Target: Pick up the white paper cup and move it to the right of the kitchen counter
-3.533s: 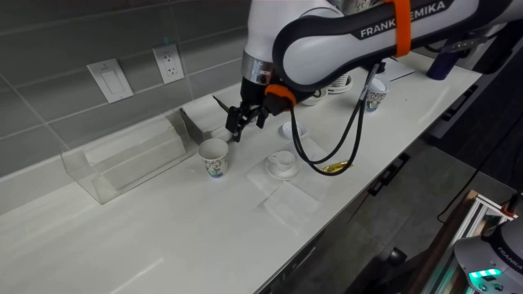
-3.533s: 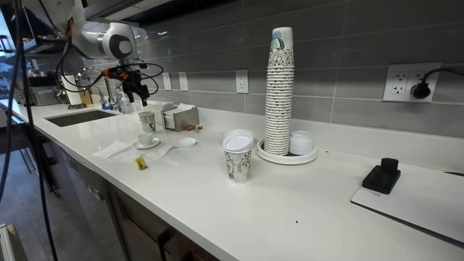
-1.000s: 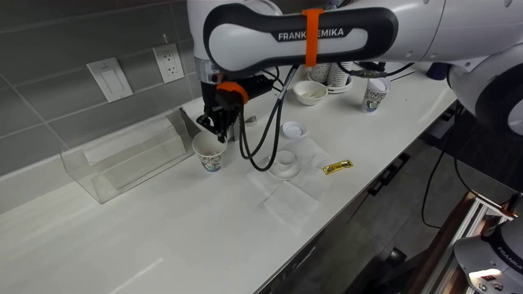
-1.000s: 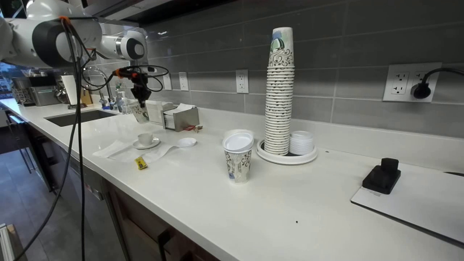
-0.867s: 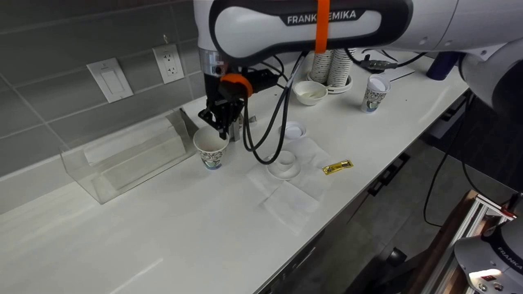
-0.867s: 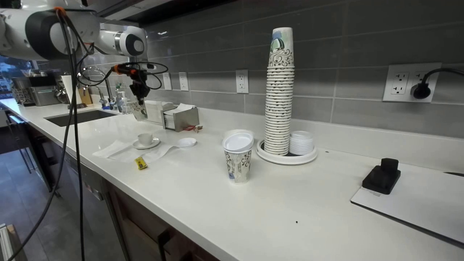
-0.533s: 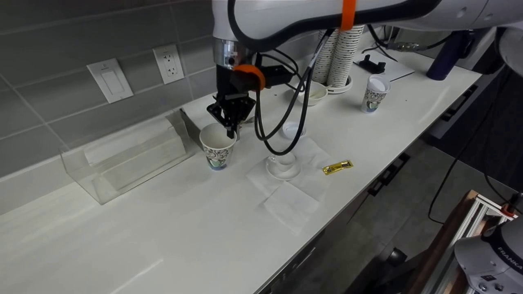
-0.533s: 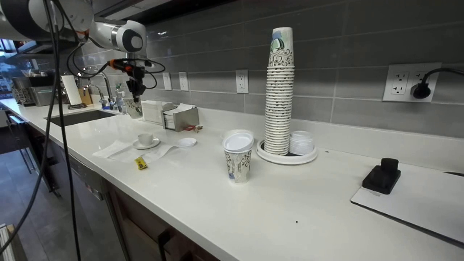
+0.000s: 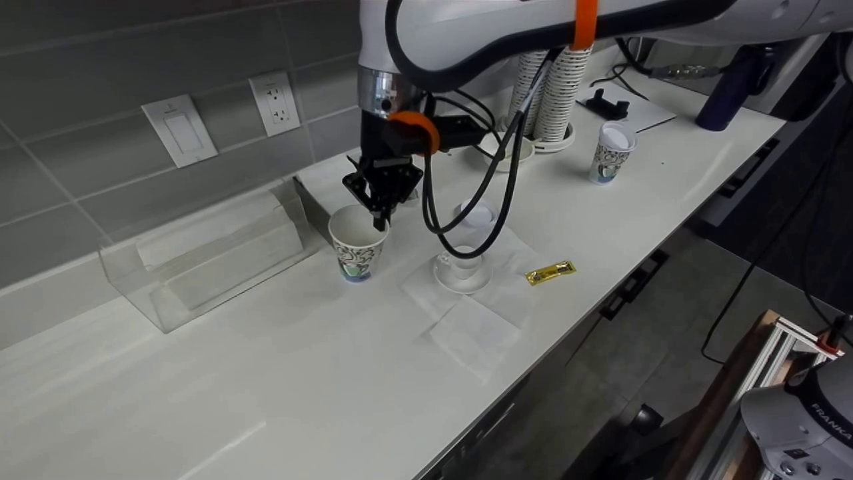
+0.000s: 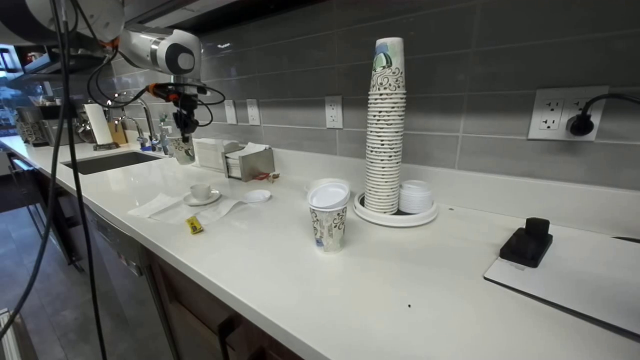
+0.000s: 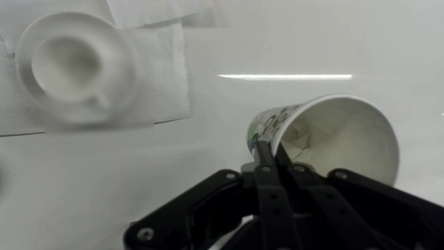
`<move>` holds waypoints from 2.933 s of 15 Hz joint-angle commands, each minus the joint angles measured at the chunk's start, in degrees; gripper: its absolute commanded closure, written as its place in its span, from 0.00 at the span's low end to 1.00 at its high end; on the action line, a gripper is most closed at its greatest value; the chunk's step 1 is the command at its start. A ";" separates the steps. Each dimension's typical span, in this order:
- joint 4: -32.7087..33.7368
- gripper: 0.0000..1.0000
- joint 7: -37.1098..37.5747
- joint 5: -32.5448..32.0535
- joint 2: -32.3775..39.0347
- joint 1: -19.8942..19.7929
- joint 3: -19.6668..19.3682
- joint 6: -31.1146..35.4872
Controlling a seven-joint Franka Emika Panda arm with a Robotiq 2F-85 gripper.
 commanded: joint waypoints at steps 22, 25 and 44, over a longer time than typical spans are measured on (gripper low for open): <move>-38.62 0.99 20.39 8.96 -25.62 -8.19 -3.15 16.77; -48.46 0.99 22.93 10.98 -32.61 -11.36 -5.17 19.03; -76.11 0.99 35.56 16.98 -49.20 -28.07 -13.60 35.14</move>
